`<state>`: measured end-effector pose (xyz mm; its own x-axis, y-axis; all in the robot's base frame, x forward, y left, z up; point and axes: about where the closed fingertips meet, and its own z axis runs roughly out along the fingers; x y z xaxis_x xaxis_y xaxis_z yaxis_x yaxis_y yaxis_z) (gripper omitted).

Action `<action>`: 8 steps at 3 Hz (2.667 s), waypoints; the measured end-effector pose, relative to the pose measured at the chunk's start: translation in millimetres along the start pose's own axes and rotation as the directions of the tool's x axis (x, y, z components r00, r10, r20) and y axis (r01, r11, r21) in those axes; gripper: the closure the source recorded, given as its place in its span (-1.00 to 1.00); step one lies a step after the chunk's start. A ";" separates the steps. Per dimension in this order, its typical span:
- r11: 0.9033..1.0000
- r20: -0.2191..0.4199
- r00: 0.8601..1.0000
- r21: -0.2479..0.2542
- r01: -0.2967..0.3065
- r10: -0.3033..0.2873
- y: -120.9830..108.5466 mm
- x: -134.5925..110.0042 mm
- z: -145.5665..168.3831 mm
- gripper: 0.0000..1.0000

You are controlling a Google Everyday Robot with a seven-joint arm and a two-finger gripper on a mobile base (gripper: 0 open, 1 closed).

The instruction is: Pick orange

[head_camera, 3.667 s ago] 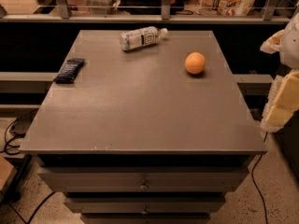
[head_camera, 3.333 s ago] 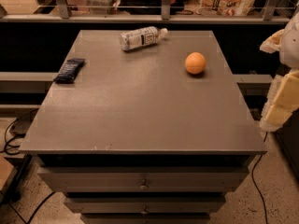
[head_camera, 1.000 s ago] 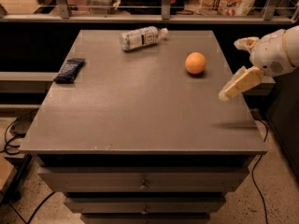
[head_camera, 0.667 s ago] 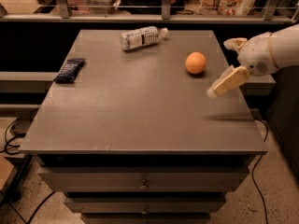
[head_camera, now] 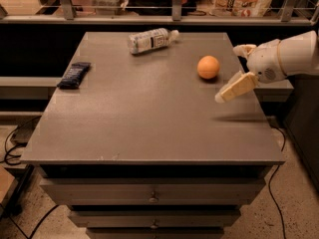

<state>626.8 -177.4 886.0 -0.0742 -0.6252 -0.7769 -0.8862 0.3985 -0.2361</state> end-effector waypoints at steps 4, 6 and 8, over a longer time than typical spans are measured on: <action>0.997 0.186 0.980 -0.022 -0.069 0.072 -42.3 -4.1 83.4 -0.56; 0.997 0.169 0.984 0.047 -0.064 0.056 -47.5 -24.6 89.4 0.38; 0.968 0.022 0.998 0.245 0.046 -0.053 9.5 -140.7 60.5 1.00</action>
Offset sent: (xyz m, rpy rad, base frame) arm 0.0565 0.0368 -0.0249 0.1715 -0.0223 0.0272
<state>656.5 -45.1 957.8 -0.0172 -0.6304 -0.7761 -0.7496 0.5218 -0.4072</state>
